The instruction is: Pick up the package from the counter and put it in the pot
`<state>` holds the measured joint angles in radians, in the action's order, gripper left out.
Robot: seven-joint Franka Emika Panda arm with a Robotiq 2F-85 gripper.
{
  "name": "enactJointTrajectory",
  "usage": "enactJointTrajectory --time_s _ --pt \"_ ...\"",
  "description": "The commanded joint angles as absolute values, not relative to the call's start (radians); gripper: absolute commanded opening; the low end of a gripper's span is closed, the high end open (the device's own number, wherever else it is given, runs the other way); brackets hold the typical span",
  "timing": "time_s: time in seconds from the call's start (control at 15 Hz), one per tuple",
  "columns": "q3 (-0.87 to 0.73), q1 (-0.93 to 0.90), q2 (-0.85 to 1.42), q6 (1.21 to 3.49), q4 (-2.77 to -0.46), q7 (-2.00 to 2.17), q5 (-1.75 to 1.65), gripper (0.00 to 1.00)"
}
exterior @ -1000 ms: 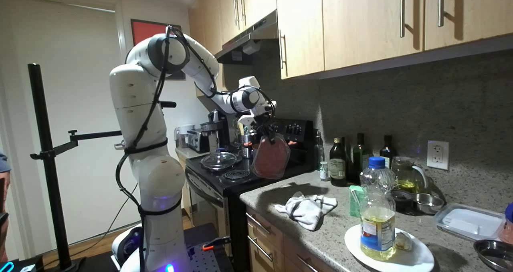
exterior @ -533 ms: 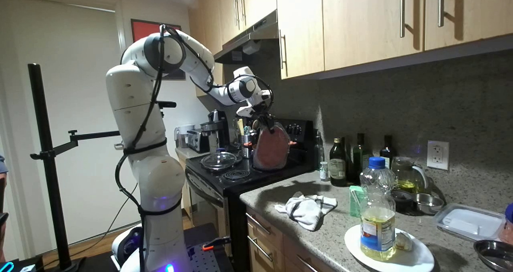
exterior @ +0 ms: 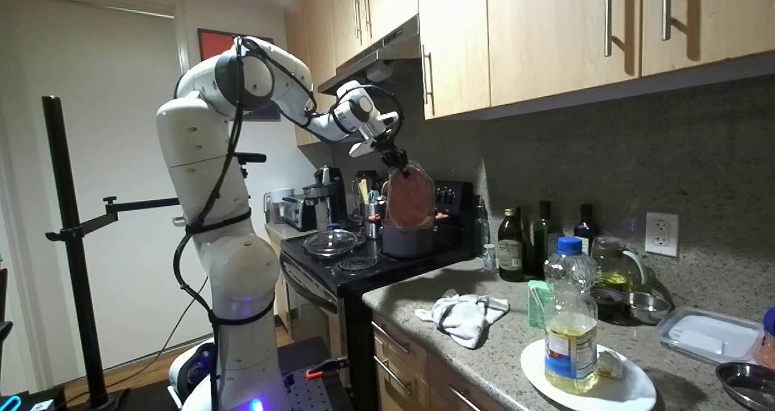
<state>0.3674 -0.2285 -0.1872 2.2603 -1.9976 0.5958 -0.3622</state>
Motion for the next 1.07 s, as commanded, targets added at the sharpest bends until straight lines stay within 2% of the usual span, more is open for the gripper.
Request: enactJointTrajectory --time_s 0.0,0.2,0.27,0.67,0.73,1.0 --pt "0.401 -0.223 -0.162 2.198 -1.898 0.607 -0.433 0.05" --pt "0.413 -0.228 -0.149 2.192 -1.867 0.599 -0.472 0.05" --pt "0.399 -0.232 -0.168 2.219 -1.919 0.595 -0.436 0.18" --pt "0.402 -0.236 -0.152 2.217 -1.901 0.596 -0.450 0.18" --pt "0.402 -0.236 -0.152 2.216 -1.901 0.596 -0.450 0.05" --pt "0.398 -0.240 -0.071 2.227 -1.831 0.547 -0.474 0.05"
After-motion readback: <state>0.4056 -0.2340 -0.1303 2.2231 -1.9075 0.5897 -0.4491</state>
